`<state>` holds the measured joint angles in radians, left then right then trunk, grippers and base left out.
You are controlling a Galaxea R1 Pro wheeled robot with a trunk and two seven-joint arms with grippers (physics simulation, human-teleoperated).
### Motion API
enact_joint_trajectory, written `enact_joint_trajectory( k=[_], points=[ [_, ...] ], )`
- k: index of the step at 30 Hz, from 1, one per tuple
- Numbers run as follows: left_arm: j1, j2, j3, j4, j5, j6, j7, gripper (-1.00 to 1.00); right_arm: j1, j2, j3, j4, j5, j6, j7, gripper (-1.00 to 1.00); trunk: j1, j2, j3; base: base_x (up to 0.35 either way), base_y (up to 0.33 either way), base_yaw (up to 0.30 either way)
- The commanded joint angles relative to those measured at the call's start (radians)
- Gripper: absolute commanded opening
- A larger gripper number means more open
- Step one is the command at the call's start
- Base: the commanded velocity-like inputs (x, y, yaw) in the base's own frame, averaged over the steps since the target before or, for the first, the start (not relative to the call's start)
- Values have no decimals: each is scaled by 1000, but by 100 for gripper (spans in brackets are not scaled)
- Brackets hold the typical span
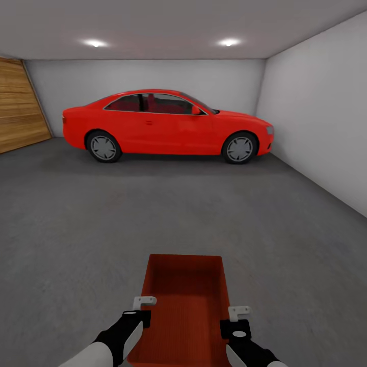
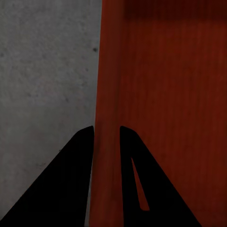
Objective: Move the two storage containers from the living room to the garage. In the garage, place one container on the floor and stack the other container on top of it (either order is fine).
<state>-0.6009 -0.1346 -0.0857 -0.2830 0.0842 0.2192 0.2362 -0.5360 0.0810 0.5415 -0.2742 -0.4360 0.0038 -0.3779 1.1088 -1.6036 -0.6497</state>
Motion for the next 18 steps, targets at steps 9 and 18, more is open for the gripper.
enact_joint_trajectory(
  k=[9,18],
  points=[
    [0,4,-5,-5,-26,9,14,-100,-1,-1,-2,12,-17,-1,-10,-100,1,0,-1,321,0,0],
    [0,4,-5,-5,-26,9,14,-100,-1,-1,-2,12,-16,-1,-10,-100,1,0,-1,321,0,0]
  ],
)
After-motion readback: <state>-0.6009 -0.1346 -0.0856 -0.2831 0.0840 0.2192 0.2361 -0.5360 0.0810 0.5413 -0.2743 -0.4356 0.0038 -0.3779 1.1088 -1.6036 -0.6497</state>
